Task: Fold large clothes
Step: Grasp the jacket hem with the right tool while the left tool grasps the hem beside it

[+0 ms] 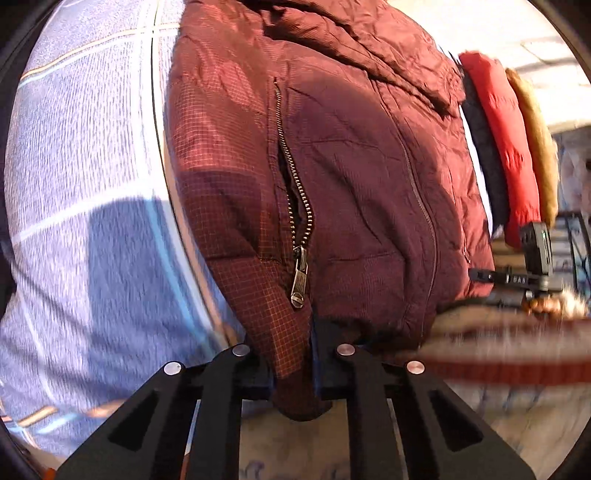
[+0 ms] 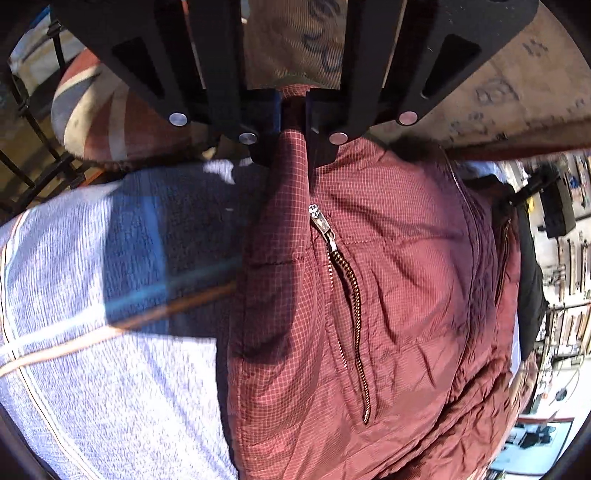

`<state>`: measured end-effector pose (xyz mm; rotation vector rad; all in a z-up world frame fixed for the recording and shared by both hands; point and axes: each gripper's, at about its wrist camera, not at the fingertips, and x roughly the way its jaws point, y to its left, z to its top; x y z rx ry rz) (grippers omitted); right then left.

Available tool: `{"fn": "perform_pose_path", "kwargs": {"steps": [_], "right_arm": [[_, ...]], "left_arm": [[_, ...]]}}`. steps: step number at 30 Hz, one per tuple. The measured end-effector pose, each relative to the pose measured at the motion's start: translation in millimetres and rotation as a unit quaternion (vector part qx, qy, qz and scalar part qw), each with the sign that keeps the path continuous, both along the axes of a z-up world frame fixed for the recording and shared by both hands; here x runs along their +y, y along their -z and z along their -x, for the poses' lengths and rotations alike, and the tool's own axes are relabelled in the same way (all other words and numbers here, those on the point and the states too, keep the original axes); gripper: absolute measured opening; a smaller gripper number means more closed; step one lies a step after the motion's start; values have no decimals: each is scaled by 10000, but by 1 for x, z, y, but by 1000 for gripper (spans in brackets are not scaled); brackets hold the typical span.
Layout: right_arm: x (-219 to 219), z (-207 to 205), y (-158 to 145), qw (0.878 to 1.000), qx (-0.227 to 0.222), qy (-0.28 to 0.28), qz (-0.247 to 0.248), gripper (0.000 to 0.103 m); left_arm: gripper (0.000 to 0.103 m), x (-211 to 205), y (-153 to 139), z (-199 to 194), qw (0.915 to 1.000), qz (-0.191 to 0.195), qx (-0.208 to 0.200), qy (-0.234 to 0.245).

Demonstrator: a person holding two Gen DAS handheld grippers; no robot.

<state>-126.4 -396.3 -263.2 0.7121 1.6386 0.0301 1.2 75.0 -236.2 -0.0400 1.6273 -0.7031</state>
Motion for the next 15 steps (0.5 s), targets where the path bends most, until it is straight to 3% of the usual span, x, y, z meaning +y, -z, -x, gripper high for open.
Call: {"fn": "perform_pose_path", "kwargs": {"steps": [2, 7, 12, 15], "right_arm": [[5, 16, 0, 9998, 125, -135, -56, 8], [4, 41, 7, 9989, 316, 213, -285, 8], [3, 30, 5, 9994, 343, -54, -75, 8], [7, 12, -5, 9994, 231, -233, 106, 8]], "left_arm": [[12, 2, 1, 6, 9999, -86, 60, 124], [12, 11, 7, -3, 9989, 16, 321, -336], [12, -12, 5, -12, 9995, -321, 0, 74], [12, -18, -8, -23, 9995, -266, -137, 117]]}}
